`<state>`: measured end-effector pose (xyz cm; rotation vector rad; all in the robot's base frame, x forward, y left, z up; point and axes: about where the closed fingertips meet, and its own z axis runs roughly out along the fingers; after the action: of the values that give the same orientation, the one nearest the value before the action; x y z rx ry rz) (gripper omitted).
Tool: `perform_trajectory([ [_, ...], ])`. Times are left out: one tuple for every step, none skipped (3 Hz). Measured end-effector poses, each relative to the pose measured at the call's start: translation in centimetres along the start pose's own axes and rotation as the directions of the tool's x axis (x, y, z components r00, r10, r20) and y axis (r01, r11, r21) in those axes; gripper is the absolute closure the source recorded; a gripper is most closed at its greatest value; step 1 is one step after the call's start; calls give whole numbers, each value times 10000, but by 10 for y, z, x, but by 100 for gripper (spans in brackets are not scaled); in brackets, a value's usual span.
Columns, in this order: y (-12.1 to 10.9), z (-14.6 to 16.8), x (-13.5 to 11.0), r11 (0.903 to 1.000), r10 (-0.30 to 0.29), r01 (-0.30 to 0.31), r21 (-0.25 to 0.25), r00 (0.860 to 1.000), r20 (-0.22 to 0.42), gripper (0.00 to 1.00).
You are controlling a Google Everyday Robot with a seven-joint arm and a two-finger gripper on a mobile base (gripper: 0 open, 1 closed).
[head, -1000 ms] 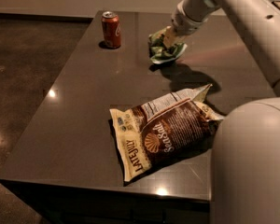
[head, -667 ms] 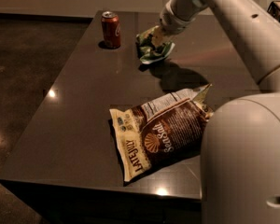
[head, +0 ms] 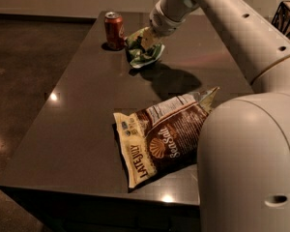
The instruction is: Move green jalapeno chip bag near coke can
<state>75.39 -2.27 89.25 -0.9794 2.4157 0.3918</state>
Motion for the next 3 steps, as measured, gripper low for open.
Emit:
perform_trajectory([
  [11,3,-4,9998,-142,142,-105,9999,13,62],
  [11,7,-4,9998,-145,145,-141,9999,-28,39],
  [12,11,-4,9997,-153,152,-179,9999,-66,16],
])
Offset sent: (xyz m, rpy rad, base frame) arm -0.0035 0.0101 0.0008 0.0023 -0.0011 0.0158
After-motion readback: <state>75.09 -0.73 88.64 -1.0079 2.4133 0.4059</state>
